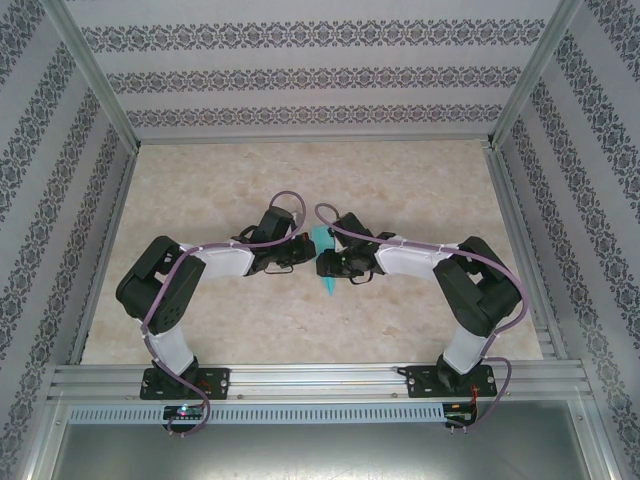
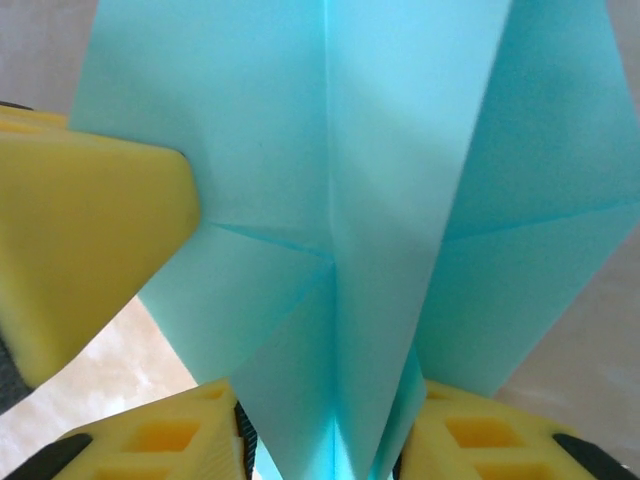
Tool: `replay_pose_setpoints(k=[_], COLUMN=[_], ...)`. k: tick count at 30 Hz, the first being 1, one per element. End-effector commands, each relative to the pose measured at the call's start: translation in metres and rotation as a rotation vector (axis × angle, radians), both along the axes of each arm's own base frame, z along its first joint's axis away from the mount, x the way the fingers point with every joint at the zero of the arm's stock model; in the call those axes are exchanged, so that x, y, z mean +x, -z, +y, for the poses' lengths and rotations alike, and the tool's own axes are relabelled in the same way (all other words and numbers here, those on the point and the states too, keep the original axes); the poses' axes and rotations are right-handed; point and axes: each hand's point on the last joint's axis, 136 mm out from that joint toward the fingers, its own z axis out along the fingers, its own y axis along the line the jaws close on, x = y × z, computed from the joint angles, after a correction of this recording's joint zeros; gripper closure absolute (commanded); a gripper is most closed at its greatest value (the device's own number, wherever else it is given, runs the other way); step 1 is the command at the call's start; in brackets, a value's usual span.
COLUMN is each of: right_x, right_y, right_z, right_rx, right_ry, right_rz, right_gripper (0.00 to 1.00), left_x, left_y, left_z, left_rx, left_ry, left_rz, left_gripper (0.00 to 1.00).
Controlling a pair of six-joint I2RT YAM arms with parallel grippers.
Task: Fold a paper plane with a square sheet of paper (pick it up from the middle)
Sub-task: Move the paper plane to the top-center of the table.
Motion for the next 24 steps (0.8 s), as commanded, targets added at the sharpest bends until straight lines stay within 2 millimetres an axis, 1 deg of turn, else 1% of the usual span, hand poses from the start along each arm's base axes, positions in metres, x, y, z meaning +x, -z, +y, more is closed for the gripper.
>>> replay_pose_setpoints(k=[1, 3, 6, 8, 10, 13, 14, 17, 20, 24], right_x=[0.005, 0.006, 0.008, 0.009, 0.009, 0.012, 0.012, 0.014, 0.016, 0.019], right_y=[0.001, 0.001, -0.001, -0.002, -0.004, -0.01, -0.012, -0.012, -0.007, -0.003], right_z=[-0.002, -0.004, -0.008, -0.013, -0.02, -0.032, -0.036, -0.049, -0.053, -0.049], right_rx=[-0.05, -0.062, -0.084, -0.119, -0.153, -0.198, -0.223, -0.29, -0.313, -0.309], right_ry=[0.01, 0.019, 0.025, 0.027, 0.036, 0.048, 0.048, 0.059, 0.069, 0.076], right_rz=[-0.011, -0.015, -0.02, -0.024, -0.03, -0.048, -0.052, -0.051, -0.033, -0.016], right_gripper=[0.68, 0.74, 0.86, 0.91, 0.92, 0.93, 0.93, 0.91, 0.89, 0.86], left_x=[0.004, 0.003, 0.003, 0.003, 0.003, 0.003, 0.003, 0.002, 0.0, -0.002], left_y=[-0.014, -0.013, -0.014, -0.016, -0.018, -0.023, -0.023, -0.021, -0.016, -0.013], left_z=[0.001, 0.004, 0.009, 0.015, 0.024, 0.043, 0.052, 0.082, 0.106, 0.122], left_rx=[-0.032, -0.018, 0.005, 0.035, 0.075, 0.138, 0.173, 0.28, 0.351, 0.379], left_ry=[-0.008, -0.013, -0.025, -0.043, -0.066, -0.116, -0.141, -0.232, -0.295, -0.339], left_rz=[-0.032, -0.025, -0.022, -0.02, -0.022, -0.022, -0.014, 0.016, 0.053, 0.068], left_gripper=[0.99, 0.96, 0.87, 0.78, 0.67, 0.49, 0.42, 0.28, 0.18, 0.09])
